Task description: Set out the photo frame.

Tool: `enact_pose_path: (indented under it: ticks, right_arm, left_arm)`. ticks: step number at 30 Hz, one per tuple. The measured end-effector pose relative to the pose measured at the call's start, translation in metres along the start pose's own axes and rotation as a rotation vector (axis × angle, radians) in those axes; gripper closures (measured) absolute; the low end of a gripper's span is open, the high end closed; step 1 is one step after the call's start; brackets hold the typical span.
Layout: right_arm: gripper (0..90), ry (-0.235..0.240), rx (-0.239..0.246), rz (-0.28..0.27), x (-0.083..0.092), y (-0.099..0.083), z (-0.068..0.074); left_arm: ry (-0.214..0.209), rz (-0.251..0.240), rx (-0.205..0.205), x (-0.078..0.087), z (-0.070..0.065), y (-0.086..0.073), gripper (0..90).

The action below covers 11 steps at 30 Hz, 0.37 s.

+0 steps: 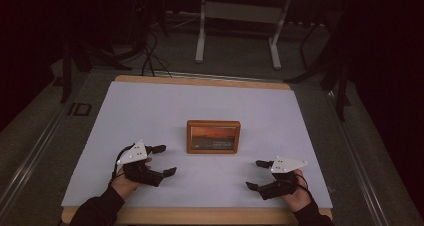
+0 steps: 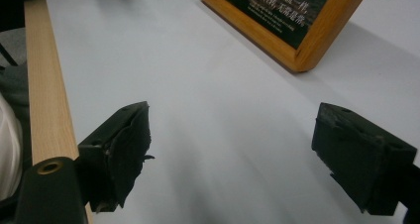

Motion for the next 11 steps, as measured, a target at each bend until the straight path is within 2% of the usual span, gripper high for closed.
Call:
enact_pose_path:
  ticks: [11]
  right_arm:
    - [14.9,0.013,0.016,0.013,-0.0069,-0.0028,0.0011]
  left_arm:
    - [-0.008,0.024,-0.020,-0.0034,-0.0030,-0.0041,11.4]
Point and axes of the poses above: each handheld gripper's, and its own axes: x roughly backward along the jaws, y roughly out of its top, z roughly to its left, the point moved 7 cm from there along -x, roughly forward along the jaws, and after that the axes turned 2 degrees about -x, right-handed, at the moved point
